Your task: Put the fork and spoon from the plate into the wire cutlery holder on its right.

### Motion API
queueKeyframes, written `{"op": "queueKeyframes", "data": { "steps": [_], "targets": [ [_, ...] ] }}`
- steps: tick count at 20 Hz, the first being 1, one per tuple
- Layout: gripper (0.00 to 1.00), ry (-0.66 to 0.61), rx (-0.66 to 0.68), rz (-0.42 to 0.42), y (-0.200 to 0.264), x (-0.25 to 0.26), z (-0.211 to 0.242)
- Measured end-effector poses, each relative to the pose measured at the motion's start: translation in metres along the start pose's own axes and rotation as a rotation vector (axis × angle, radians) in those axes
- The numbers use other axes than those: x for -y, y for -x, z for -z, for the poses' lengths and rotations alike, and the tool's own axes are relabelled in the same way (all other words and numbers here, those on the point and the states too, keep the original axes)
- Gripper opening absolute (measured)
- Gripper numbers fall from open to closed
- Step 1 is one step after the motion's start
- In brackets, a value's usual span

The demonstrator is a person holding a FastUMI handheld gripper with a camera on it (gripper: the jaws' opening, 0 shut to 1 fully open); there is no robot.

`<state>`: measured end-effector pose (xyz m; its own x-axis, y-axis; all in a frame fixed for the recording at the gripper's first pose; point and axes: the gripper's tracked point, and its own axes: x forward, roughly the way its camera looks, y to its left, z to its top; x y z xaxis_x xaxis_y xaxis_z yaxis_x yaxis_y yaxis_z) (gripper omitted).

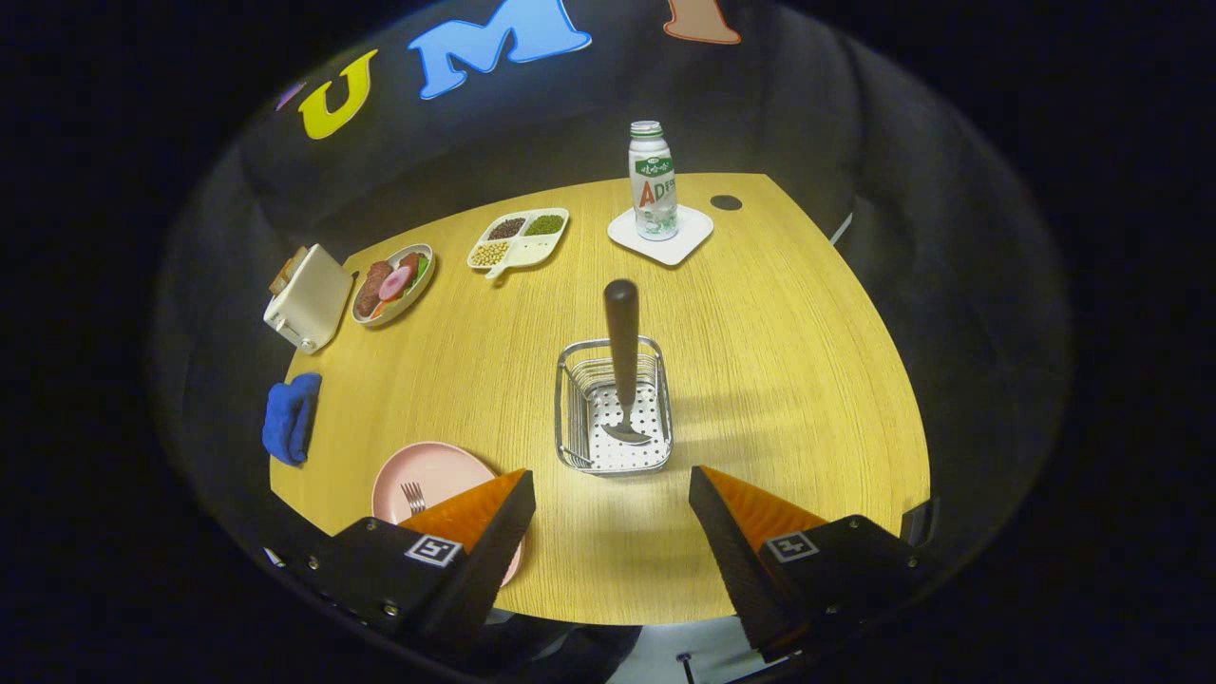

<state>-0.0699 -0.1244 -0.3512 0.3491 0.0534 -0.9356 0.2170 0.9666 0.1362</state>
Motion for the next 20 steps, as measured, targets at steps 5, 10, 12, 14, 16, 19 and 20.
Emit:
{"op": "queueKeyframes", "data": {
  "steps": [5,10,12,14,16,19,20],
  "targets": [
    [0.99,0.021,0.042,-0.02,0.011,-0.01,-0.01],
    [1.0,0.035,0.066,-0.057,0.022,-0.03,-0.011],
    [1.0,0.045,0.094,-0.073,0.029,-0.042,-0.015],
    [1.0,0.068,0.119,-0.097,0.036,-0.061,-0.017],
    [1.0,0.094,0.132,-0.127,0.04,-0.083,-0.016],
    [1.0,0.138,0.131,-0.181,0.042,-0.12,-0.005],
    [1.0,0.153,0.125,-0.199,0.04,-0.132,0.001]
  ]
}}
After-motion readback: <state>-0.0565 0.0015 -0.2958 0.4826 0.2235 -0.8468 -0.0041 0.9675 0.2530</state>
